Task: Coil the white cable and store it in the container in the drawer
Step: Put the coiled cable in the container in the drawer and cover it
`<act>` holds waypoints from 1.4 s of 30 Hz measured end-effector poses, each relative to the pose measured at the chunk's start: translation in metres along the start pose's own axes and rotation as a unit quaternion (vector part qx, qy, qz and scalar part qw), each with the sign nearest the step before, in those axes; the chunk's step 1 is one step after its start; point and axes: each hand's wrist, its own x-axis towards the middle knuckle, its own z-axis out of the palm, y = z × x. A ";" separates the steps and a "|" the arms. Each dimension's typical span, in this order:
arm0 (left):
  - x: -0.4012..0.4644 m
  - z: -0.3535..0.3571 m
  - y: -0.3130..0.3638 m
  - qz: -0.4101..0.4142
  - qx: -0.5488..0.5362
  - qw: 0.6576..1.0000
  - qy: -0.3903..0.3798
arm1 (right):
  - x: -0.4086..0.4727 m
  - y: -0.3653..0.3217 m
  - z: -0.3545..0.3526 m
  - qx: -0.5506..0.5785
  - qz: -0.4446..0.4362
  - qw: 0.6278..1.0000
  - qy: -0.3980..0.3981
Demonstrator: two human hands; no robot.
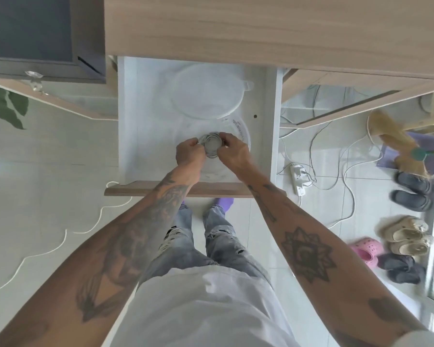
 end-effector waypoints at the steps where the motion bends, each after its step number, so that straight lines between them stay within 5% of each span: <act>1: 0.000 0.001 0.002 0.008 0.013 1.000 0.002 | 0.001 -0.001 -0.001 -0.003 -0.004 1.000 0.002; 6: -0.010 -0.013 0.023 0.020 0.074 0.997 -0.023 | -0.007 -0.011 -0.029 0.011 -0.044 0.992 0.116; 8: -0.016 -0.034 0.030 0.045 0.026 0.997 -0.056 | -0.011 -0.019 -0.049 0.040 -0.087 0.976 0.197; 10: -0.015 -0.059 0.042 0.112 -0.007 0.994 -0.008 | -0.001 -0.028 -0.069 0.036 -0.081 0.966 0.241; 13: 0.015 -0.075 0.065 0.114 0.002 0.989 0.094 | 0.031 -0.043 -0.083 0.023 0.002 0.978 0.206; 17: 0.041 -0.073 0.083 -0.050 0.057 0.997 -0.005 | 0.060 -0.055 -0.072 0.069 0.084 0.990 0.084; 23: 0.028 -0.083 0.037 -0.011 0.182 0.980 -0.074 | 0.071 -0.059 -0.059 0.237 0.131 0.960 0.075; 30: 0.032 -0.084 0.013 0.060 0.017 0.996 -0.071 | 0.058 -0.057 -0.070 0.234 0.125 0.958 0.110; 34: 0.034 -0.091 0.015 0.028 -0.097 0.991 -0.088 | 0.043 -0.036 -0.069 0.259 0.109 0.952 0.120; 42: 0.038 -0.102 0.022 0.065 -0.113 0.988 -0.081 | 0.026 -0.019 -0.050 0.216 0.063 0.965 0.134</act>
